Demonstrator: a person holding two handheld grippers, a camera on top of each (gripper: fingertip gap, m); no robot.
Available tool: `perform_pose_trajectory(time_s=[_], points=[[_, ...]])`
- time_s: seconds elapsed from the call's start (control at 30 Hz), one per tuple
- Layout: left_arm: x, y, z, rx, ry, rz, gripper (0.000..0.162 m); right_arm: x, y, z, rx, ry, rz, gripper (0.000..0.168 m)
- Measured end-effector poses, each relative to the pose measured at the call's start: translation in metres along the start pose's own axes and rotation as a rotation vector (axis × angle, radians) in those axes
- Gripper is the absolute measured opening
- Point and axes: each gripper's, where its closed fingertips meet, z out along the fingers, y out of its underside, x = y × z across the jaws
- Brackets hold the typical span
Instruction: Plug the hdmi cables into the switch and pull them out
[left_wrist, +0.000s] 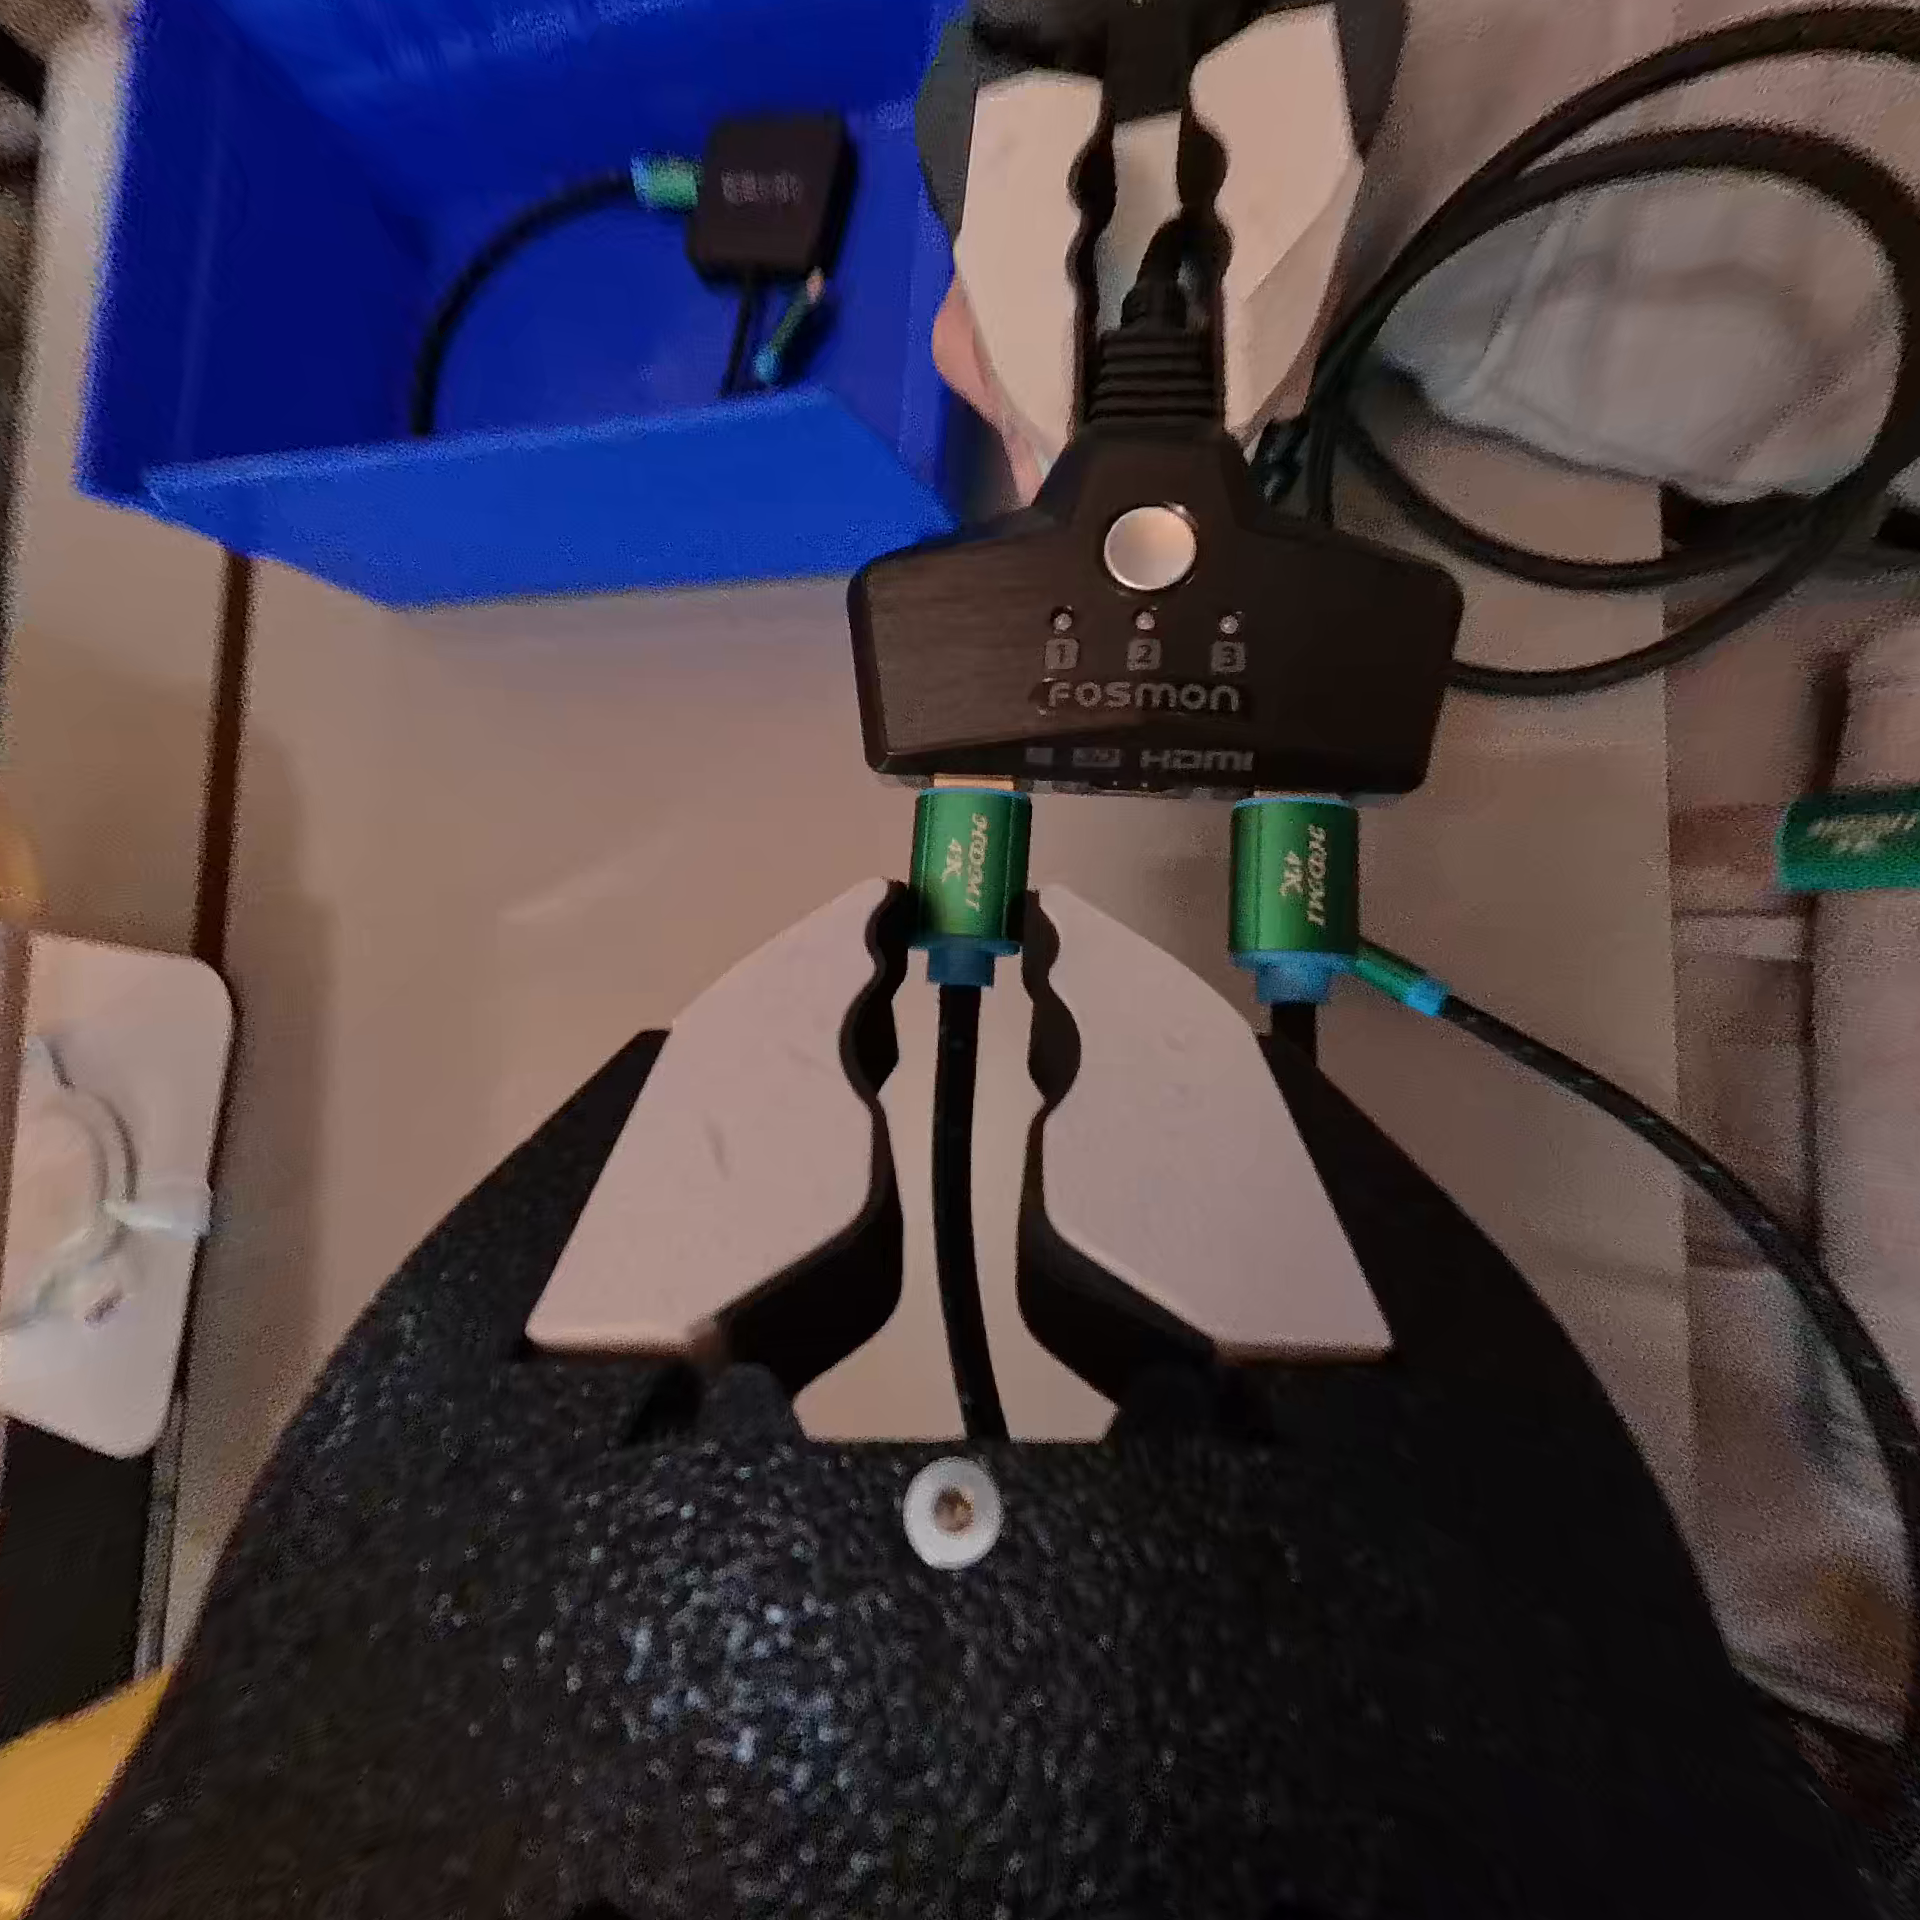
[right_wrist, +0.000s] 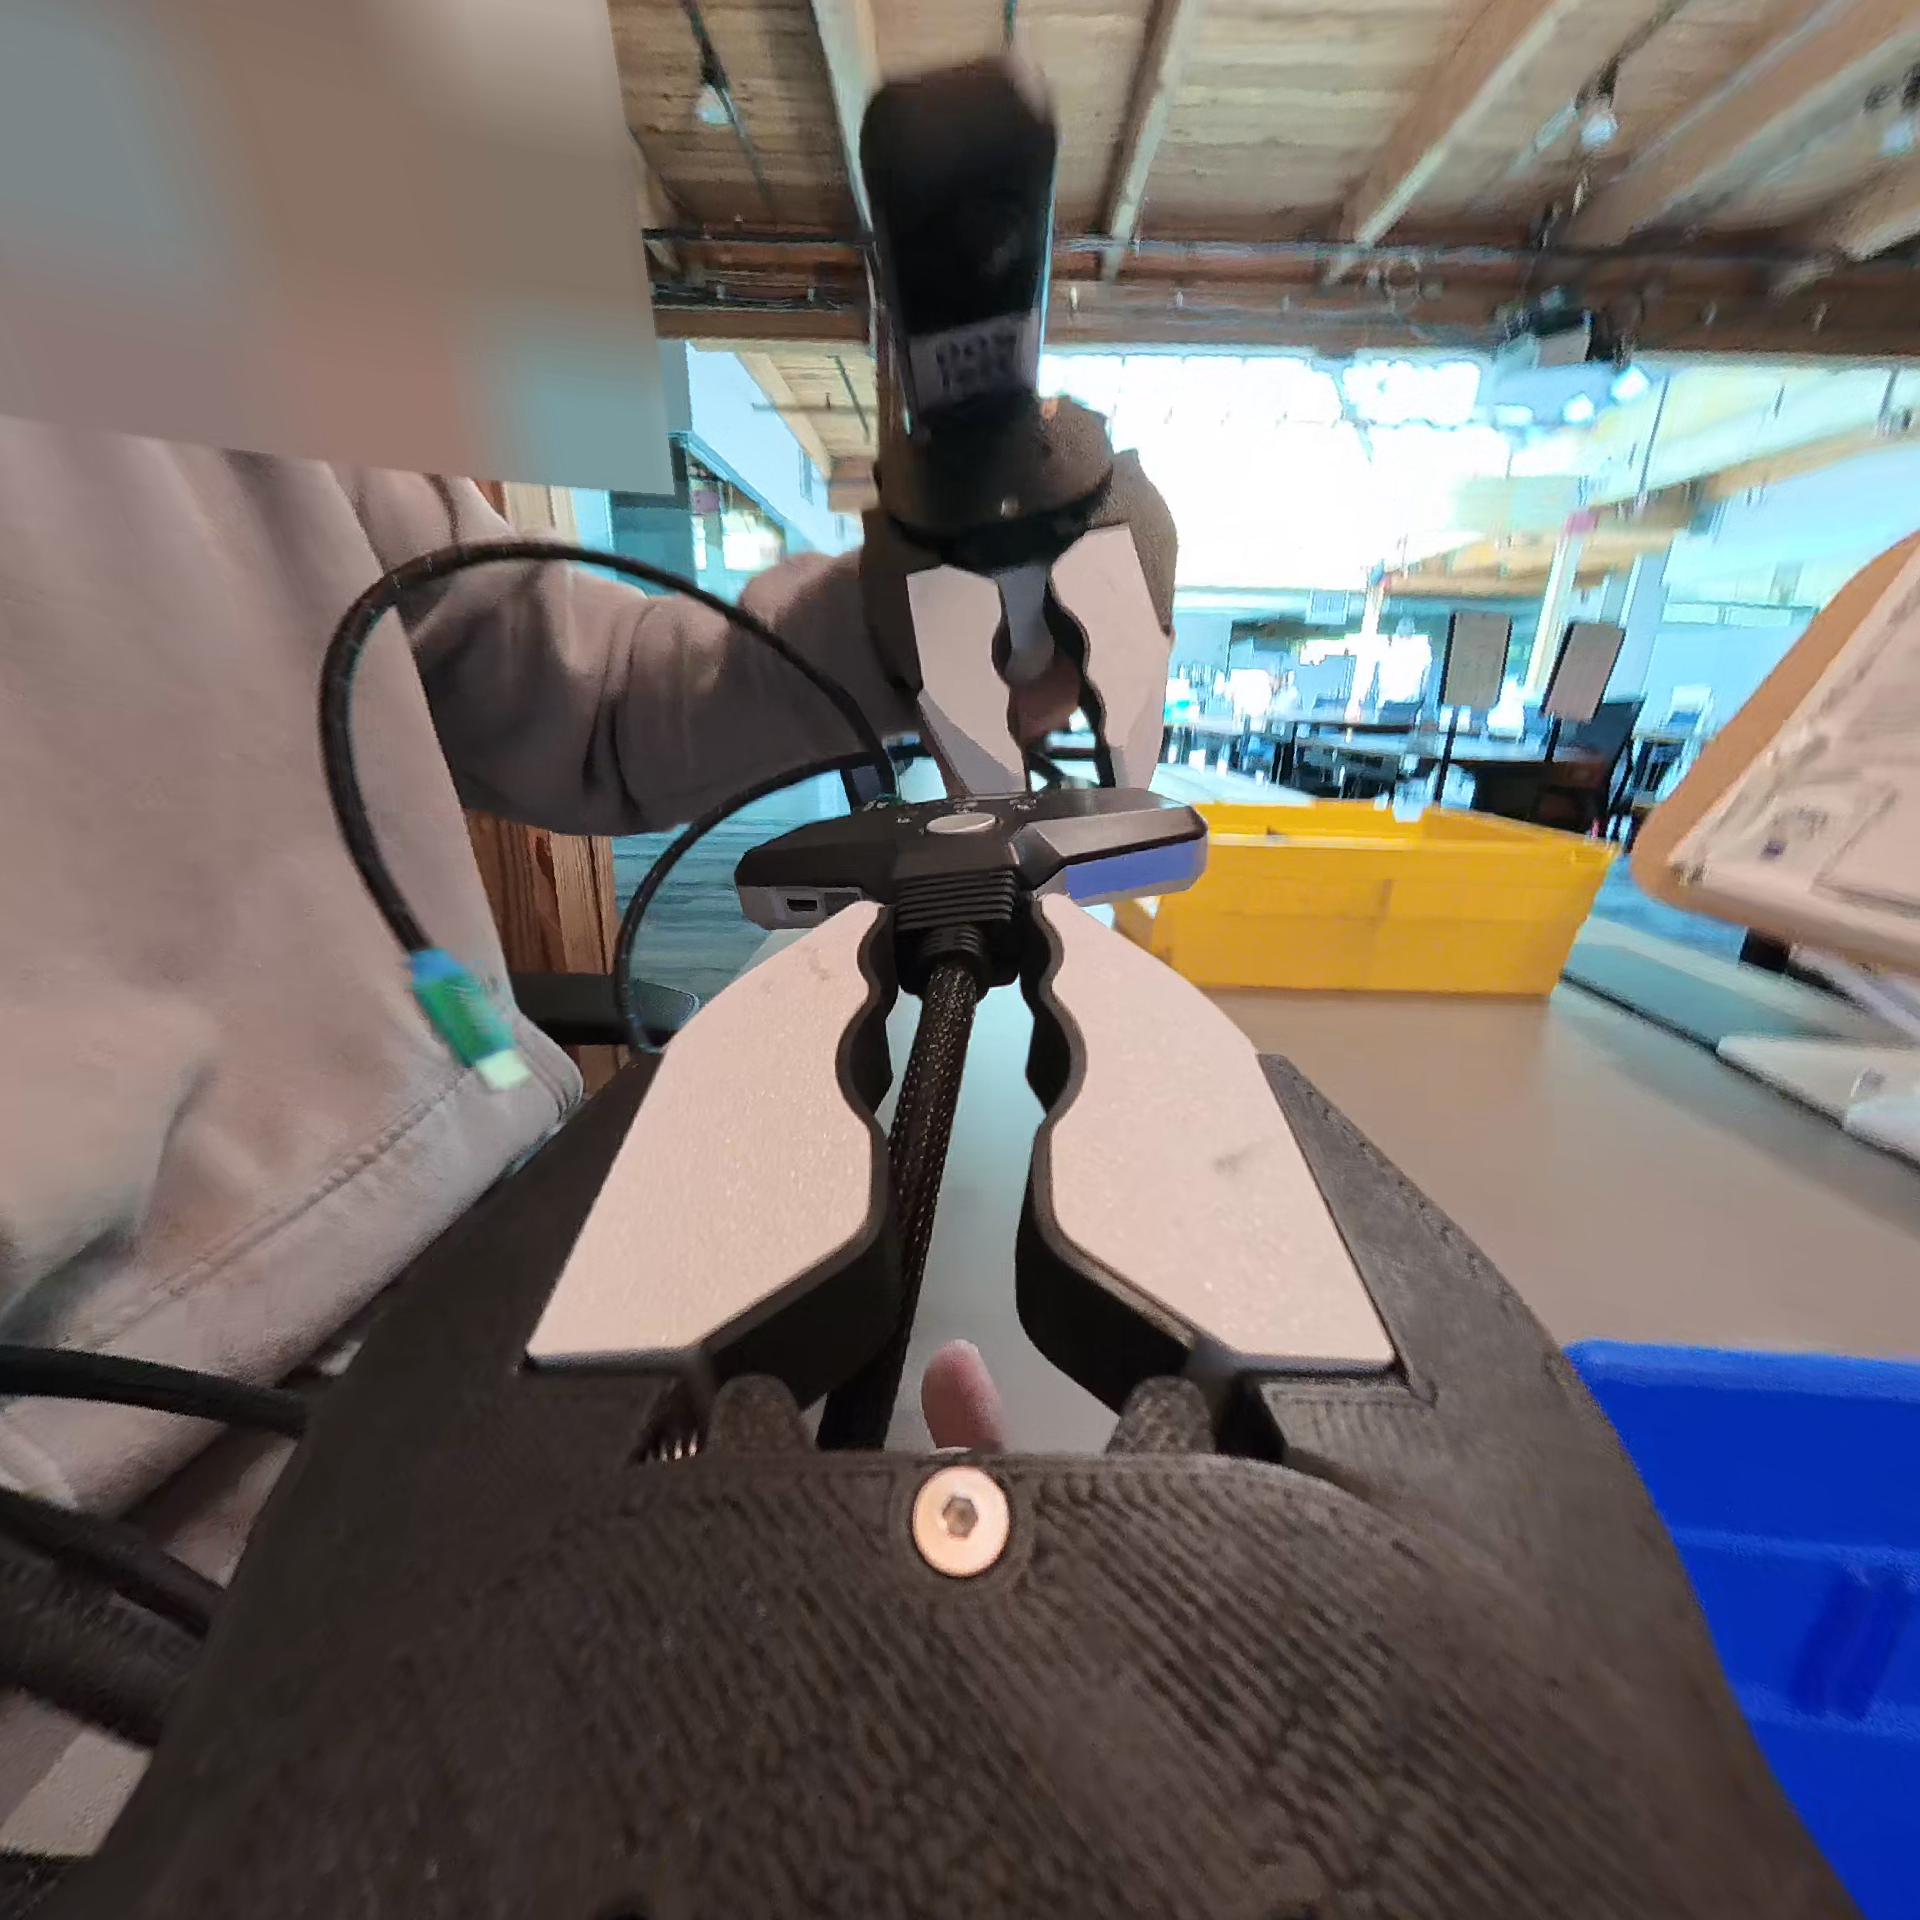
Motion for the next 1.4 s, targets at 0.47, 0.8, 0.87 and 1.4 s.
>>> perform_pose_trajectory(time_s=[0.47, 0.8, 0.87, 1.4], points=[[0.007, -0.005, -0.014, 0.208, -0.002, -0.035, 0.020, -0.005, -0.005, 0.000, 0.024, -0.020, -0.065, 0.022], [0.002, 0.006, -0.008, 0.161, -0.031, -0.049, 0.019, 0.000, 0.005, 0.004, -0.028, -0.009, -0.003, 0.023], [0.001, 0.002, -0.011, 0.185, -0.023, -0.056, 0.019, 0.001, 0.003, 0.004, -0.013, -0.010, 0.000, 0.023], [-0.006, -0.015, -0.033, 0.351, -0.127, -0.044, 0.027, 0.000, -0.010, 0.004, 0.021, 0.023, -0.105, 0.022]])
